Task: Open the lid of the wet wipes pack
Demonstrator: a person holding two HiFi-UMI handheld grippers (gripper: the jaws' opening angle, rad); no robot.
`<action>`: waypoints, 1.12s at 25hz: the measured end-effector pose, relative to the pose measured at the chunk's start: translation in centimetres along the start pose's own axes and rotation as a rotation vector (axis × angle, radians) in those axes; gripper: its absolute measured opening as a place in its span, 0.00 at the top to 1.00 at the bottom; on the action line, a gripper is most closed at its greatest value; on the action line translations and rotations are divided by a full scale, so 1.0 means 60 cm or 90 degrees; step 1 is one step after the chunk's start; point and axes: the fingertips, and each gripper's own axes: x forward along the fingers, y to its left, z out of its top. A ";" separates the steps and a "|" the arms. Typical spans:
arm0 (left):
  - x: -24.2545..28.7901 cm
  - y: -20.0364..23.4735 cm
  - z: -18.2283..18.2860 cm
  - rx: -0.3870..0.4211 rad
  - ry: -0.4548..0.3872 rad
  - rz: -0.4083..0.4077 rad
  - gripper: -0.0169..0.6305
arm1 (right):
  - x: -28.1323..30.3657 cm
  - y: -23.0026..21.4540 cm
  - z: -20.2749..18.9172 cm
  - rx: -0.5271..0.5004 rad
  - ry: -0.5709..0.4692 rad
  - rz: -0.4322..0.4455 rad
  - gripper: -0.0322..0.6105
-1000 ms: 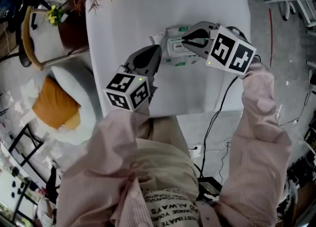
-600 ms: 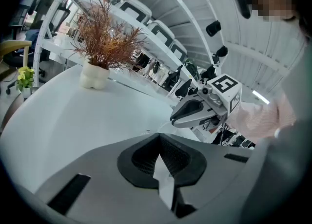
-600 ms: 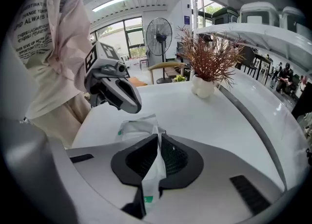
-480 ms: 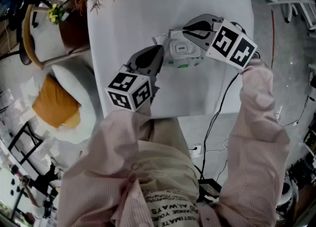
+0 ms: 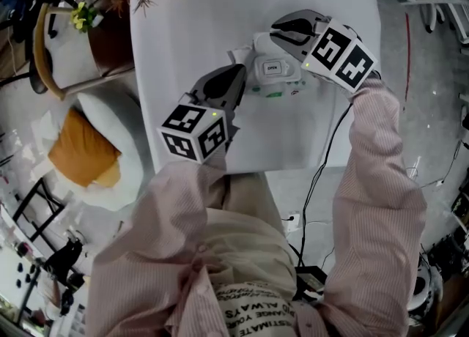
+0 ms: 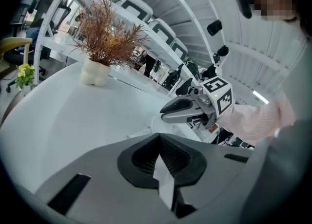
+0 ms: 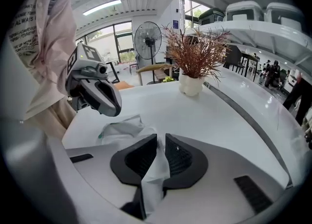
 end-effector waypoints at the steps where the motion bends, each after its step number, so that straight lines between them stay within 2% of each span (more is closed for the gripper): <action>1: 0.000 0.000 -0.002 -0.001 0.001 0.000 0.98 | 0.002 -0.002 -0.001 0.003 -0.002 -0.007 0.91; 15: -0.009 -0.017 -0.009 0.007 0.005 -0.009 0.98 | 0.007 -0.014 -0.006 0.001 -0.035 -0.123 0.88; 21: -0.030 -0.032 0.006 0.026 -0.004 -0.016 0.98 | -0.026 -0.018 0.011 0.052 -0.089 -0.194 0.84; 28: -0.068 -0.065 0.035 0.067 -0.023 -0.035 0.98 | -0.106 -0.008 0.056 0.117 -0.188 -0.302 0.93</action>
